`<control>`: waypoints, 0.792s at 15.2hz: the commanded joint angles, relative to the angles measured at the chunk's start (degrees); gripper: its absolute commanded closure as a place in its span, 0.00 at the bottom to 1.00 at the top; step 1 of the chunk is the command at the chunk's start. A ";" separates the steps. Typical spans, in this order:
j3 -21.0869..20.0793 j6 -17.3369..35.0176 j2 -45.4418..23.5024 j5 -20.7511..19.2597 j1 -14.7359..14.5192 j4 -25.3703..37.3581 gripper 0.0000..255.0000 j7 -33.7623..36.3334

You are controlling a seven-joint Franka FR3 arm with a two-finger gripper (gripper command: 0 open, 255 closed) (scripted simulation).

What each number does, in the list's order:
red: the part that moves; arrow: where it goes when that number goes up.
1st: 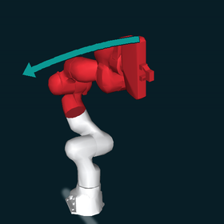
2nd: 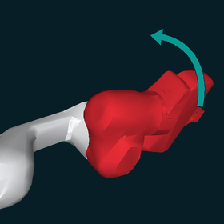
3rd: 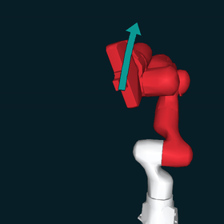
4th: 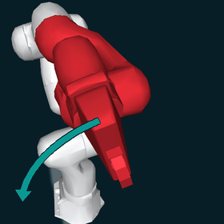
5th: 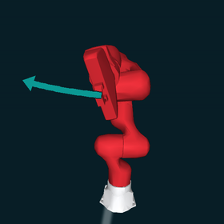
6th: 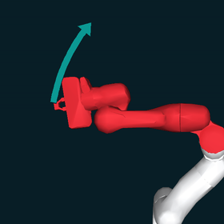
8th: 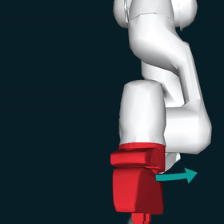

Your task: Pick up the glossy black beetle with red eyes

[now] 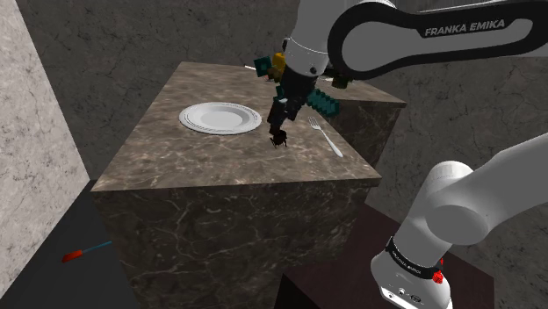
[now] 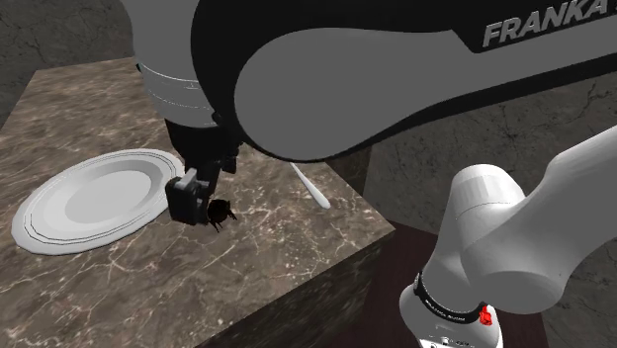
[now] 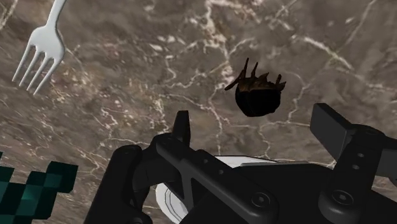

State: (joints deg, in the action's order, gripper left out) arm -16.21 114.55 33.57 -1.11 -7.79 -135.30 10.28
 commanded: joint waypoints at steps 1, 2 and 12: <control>-0.57 1.26 -0.47 0.04 -0.16 -0.77 0.00 0.53; -0.65 2.03 -0.52 0.05 -0.18 -1.50 0.00 0.64; -1.15 5.60 -0.86 0.07 -0.28 -4.77 1.00 1.28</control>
State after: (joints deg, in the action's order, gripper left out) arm -17.36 120.13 32.74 -1.03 -8.07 -139.99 11.56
